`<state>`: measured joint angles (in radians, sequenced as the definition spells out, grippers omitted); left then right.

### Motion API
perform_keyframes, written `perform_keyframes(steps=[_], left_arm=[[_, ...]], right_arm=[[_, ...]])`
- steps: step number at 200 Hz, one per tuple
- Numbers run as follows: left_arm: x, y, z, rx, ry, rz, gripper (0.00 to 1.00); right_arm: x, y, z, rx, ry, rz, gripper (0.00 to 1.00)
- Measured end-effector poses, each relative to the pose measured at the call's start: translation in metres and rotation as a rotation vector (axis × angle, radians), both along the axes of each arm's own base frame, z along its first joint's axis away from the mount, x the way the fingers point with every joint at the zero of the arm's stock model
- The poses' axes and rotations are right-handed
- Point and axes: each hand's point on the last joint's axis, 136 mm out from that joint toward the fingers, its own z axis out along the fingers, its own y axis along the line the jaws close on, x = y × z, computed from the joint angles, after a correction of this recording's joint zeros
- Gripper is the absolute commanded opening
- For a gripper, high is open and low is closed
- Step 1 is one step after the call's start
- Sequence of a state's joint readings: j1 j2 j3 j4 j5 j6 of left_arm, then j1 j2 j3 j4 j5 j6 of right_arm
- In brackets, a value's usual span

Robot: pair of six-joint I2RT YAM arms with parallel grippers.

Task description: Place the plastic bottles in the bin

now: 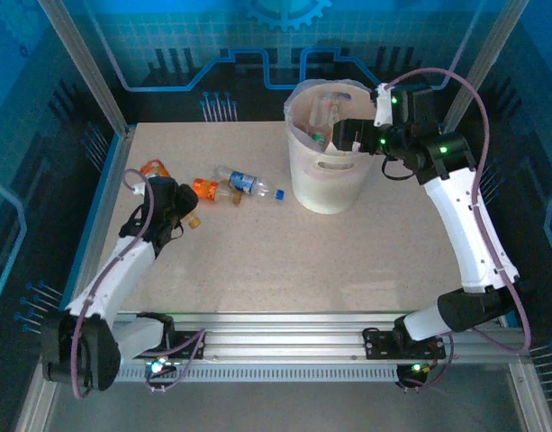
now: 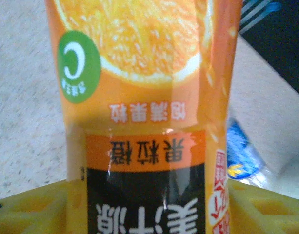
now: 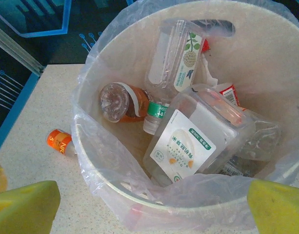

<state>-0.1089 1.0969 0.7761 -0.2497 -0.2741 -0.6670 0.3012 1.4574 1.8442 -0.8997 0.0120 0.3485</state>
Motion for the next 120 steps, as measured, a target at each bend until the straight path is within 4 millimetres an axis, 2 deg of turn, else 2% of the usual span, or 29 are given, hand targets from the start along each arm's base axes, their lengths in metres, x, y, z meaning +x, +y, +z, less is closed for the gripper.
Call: perform_keyframes(steps=[45, 77, 120], left_arm=[[0.017, -0.058, 0.088, 0.138, -0.211, -0.301, 0.64], [0.032, -0.115, 0.144, 0.232, -0.362, -0.529, 0.61], [0.063, -0.184, 0.191, 0.328, -0.512, -0.746, 0.6]], right_arm=[[-0.003, -0.001, 0.004, 0.016, -0.011, -0.008, 1.0], [-0.003, -0.001, 0.005, 0.029, -0.013, -0.016, 1.0], [-0.009, -0.004, 0.01, 0.046, -0.035, -0.032, 1.0]])
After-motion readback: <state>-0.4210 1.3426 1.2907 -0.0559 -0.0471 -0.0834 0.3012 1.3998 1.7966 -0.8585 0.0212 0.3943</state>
